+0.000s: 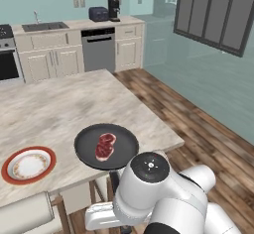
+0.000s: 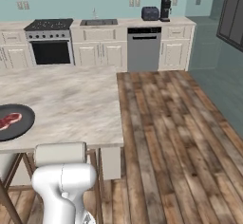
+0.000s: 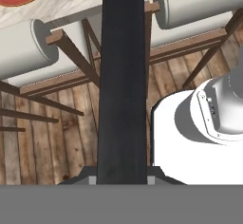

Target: Pick up the pan with the steak in it and place it on the dining table. Then place the steak on the plate.

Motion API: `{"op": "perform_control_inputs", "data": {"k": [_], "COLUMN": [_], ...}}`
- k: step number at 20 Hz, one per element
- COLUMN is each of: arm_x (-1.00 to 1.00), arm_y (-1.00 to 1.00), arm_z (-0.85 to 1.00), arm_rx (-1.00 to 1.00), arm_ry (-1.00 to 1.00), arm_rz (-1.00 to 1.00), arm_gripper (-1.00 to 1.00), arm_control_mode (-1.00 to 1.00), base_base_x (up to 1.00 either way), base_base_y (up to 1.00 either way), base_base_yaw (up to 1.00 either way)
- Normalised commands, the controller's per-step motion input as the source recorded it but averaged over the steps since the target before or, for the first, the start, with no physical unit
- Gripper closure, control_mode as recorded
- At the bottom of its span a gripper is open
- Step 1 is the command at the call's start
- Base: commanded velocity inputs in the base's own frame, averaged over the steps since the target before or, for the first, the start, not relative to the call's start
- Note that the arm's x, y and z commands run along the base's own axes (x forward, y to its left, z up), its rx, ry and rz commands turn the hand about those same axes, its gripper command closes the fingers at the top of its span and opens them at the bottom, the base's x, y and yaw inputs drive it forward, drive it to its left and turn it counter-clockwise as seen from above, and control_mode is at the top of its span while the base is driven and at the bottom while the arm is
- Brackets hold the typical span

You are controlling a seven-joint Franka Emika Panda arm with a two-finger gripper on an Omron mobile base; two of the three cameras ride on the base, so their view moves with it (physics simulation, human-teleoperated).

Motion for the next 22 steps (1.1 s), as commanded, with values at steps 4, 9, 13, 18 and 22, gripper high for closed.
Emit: {"op": "perform_control_inputs", "data": {"k": [4, 9, 13, 18, 22], "arm_x": [0.00, 0.00, 0.00, 0.00, 0.00], "arm_y": [0.00, 0.00, 0.00, 0.00, 0.00], "arm_z": [0.00, 0.00, 0.00, 0.00, 0.00], "arm_rx": [0.00, 0.00, 0.00, 0.00, 0.00], "arm_ry": [0.00, 0.00, 0.00, 0.00, 0.00], "arm_rz": [0.00, 0.00, 0.00, 0.00, 0.00], "arm_gripper": [1.00, 1.00, 1.00, 1.00, 1.00], "arm_control_mode": [1.00, 1.00, 1.00, 1.00, -1.00], "base_base_x": [0.35, 0.22, 0.07, 0.00, 0.00], "base_base_y": [-0.04, -0.02, 0.00, 0.00, 0.00], "base_base_yaw": [0.00, 0.00, 0.00, 0.00, 0.00]}}
